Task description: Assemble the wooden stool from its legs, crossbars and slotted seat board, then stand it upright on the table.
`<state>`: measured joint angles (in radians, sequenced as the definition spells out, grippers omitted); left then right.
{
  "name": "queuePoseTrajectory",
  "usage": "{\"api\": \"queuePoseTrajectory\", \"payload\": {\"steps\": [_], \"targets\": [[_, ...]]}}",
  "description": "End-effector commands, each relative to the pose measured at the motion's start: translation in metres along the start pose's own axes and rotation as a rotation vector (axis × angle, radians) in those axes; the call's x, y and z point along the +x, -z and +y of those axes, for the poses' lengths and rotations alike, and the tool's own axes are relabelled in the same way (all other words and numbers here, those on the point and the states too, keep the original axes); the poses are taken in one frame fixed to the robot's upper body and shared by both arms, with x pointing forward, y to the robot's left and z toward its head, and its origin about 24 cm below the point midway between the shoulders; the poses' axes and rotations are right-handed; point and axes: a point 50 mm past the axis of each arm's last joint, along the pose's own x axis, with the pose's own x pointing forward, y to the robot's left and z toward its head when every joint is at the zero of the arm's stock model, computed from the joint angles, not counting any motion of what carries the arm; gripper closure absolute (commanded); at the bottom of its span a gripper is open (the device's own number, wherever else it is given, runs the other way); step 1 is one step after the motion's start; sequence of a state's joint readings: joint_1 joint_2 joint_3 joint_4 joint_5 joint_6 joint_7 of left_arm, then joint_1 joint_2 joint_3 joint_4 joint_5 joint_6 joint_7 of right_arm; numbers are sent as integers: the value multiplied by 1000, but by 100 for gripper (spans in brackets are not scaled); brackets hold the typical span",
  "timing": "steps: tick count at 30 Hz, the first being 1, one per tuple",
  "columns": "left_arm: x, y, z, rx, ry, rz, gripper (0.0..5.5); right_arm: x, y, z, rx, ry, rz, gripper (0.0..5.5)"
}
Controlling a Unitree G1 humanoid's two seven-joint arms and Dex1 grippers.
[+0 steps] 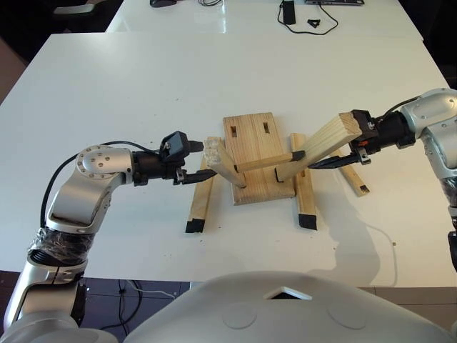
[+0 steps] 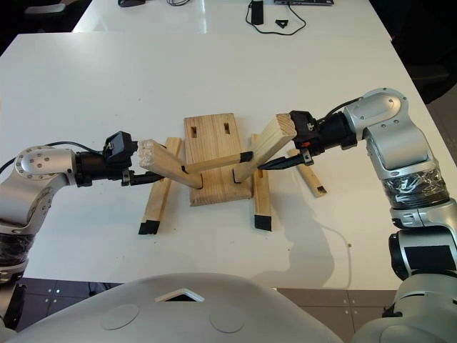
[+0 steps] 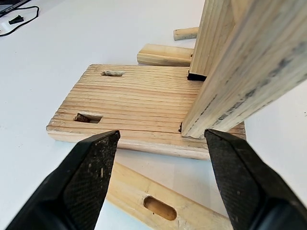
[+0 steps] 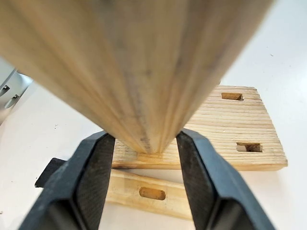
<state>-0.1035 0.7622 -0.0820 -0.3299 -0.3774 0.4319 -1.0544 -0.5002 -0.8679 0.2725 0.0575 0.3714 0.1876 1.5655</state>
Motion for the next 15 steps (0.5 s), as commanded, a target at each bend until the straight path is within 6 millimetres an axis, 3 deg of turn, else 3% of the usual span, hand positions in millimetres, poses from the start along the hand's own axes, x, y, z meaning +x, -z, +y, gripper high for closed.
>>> {"api": "queuePoseTrajectory", "payload": {"steps": [1,4,7,12,15], "targets": [[-1,-18,7,17,-1,-53,222,12,19,6,49,-58,105,346],[-10,-25,27,15,-57,-59,222,11,19,6,48,-53,106,346],[-7,-46,46,1,-69,-129,222,9,21,6,49,-48,111,365],[29,-76,65,48,46,-181,222,14,24,5,44,-63,128,446],[49,-86,59,41,199,-185,222,17,20,-2,24,-70,124,490]]}}
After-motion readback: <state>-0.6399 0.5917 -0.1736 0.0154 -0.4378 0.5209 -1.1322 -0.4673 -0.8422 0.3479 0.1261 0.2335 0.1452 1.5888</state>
